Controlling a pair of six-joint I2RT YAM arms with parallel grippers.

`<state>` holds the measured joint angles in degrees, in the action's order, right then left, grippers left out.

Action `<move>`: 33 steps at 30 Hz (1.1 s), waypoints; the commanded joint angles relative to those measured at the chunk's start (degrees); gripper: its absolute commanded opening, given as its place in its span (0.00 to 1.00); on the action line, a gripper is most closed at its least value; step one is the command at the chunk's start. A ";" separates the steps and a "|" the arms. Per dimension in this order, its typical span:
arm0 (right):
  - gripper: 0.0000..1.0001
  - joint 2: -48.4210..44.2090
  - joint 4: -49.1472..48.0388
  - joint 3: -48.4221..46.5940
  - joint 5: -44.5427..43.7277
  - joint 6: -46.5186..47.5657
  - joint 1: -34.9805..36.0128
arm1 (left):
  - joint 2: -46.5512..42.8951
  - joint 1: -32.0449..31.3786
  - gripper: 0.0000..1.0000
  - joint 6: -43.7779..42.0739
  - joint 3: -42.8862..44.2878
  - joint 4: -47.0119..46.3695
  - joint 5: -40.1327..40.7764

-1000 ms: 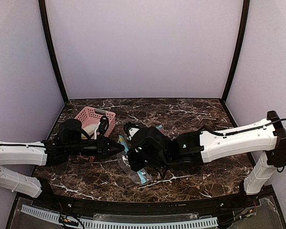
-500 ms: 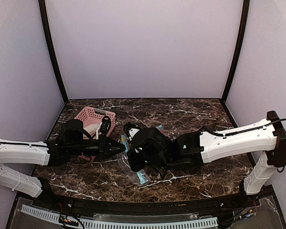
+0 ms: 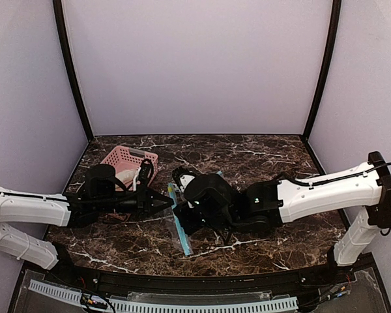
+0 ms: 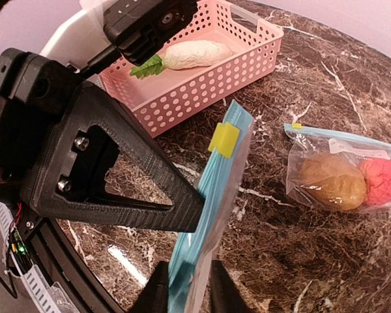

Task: Place the food in the zip-top bag and seal the zipper
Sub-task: Pass from the right arm to the left, then pass from the left arm to the right

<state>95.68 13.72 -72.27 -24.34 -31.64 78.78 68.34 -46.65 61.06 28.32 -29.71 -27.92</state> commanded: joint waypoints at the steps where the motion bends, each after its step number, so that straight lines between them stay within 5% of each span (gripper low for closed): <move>1: 0.29 -3.28 -0.05 0.95 -2.42 -0.11 -0.42 | -2.16 -0.36 0.01 -2.14 -1.07 2.64 3.09; 9: 0.45 -0.86 3.06 -2.05 -2.98 -0.11 -0.73 | -3.02 -0.59 0.01 -3.87 -0.19 7.98 5.08; 33: 0.45 8.26 11.26 -10.04 -3.19 -1.39 -0.69 | -3.58 -1.20 0.01 -3.82 -0.07 10.43 7.48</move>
<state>102.56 22.17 -79.53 -26.52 -31.88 78.37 66.37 -47.53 58.08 28.21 -20.75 -21.30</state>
